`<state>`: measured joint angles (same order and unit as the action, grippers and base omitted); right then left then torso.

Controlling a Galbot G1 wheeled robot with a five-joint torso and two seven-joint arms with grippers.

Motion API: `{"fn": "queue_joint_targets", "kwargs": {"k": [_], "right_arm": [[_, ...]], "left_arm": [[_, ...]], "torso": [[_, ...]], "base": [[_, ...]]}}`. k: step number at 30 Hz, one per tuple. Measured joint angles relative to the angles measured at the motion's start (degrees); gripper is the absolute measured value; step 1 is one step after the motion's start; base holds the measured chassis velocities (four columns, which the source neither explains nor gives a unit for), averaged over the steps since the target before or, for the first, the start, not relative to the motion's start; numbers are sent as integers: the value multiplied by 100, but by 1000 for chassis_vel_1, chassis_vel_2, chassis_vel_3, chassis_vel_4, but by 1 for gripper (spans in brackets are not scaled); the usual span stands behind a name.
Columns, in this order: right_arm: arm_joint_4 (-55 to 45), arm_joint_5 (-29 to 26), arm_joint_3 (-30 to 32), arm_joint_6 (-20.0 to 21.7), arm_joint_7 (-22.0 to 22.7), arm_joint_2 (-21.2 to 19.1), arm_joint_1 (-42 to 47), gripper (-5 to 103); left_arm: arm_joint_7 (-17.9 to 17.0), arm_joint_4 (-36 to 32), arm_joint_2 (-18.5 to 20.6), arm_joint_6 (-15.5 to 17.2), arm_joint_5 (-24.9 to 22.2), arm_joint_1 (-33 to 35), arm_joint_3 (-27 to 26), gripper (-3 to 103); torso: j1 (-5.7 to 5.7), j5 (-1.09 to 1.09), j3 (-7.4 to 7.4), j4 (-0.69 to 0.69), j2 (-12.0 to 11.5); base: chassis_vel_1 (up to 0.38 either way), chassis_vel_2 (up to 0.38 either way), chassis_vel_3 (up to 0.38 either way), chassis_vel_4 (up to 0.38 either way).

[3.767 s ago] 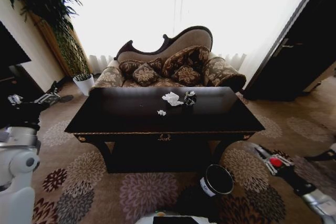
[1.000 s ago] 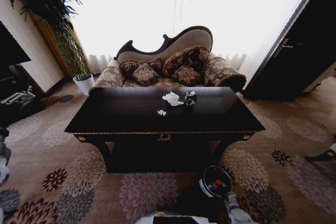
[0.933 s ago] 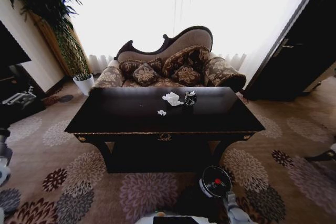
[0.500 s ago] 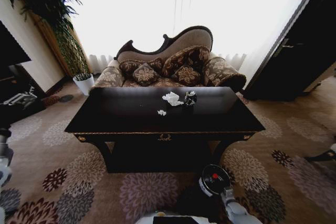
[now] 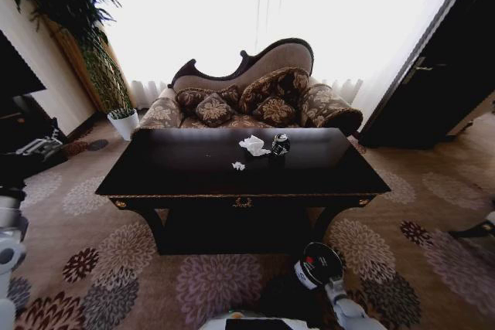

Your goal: Move to the front of the table and place the trash on the table into the trash bin.

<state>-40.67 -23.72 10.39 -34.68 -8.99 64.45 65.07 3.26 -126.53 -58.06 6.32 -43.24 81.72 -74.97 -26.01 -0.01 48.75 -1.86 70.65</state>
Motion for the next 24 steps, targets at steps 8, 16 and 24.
{"fn": "queue_joint_targets", "kwargs": {"k": [8, 16, 24], "right_arm": [[-553, -267, 210, -2, 2, -81, 308, 99], [-1566, 598, 949, 106, 166, -240, 1066, 100], [-2458, 1357, 1738, 176, -50, -369, 1823, 100]], "left_arm": [[3, 6, 39, -5, -21, -31, -4, 100], [3, 61, 3, -5, -9, -77, 56, 100], [3, 82, 5, 10, -6, -115, 82, 100]], "torso": [[0, 0, 0, 1, 0], [0, 0, 0, 0, 0], [0, 1, 0, -1, 0]], "base": [[0, 0, 0, 0], [0, 0, 0, 0], [0, 0, 0, 0]]}}
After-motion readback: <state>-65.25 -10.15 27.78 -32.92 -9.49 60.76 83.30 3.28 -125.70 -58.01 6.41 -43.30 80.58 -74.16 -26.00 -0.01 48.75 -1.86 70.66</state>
